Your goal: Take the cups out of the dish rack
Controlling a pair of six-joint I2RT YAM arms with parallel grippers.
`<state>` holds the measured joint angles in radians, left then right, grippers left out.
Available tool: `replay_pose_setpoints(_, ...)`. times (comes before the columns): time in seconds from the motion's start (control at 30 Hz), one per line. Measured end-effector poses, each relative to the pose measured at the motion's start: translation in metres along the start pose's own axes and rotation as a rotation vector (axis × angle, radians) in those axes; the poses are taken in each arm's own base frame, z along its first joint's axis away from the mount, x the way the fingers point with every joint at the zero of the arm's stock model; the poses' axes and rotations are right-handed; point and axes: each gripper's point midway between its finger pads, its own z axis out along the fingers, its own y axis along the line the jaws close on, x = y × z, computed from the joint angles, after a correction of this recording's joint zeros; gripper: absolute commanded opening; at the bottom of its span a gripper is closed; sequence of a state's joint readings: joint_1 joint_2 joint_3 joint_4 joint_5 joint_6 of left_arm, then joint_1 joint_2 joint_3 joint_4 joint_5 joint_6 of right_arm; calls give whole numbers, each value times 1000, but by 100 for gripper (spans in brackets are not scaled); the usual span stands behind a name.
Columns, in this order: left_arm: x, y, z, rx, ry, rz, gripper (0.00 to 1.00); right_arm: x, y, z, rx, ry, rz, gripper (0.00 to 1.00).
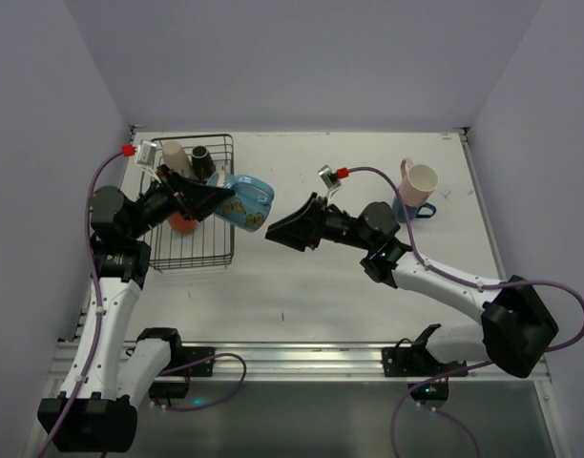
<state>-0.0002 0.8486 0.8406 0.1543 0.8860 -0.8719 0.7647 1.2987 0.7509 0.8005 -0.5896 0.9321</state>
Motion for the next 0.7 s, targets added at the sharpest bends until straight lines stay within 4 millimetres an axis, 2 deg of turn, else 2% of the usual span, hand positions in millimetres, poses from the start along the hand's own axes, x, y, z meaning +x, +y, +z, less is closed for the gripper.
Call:
replay_pose_setpoints(0.43, 1, -8, -3, 20, 2, 9, 0, -1, -8, 12, -58, -30, 13, 51)
replay_pose_setpoints(0.7, 2, -10, -4, 33, 0, 19, 0, -11, 6, 20, -160, -66, 15, 50)
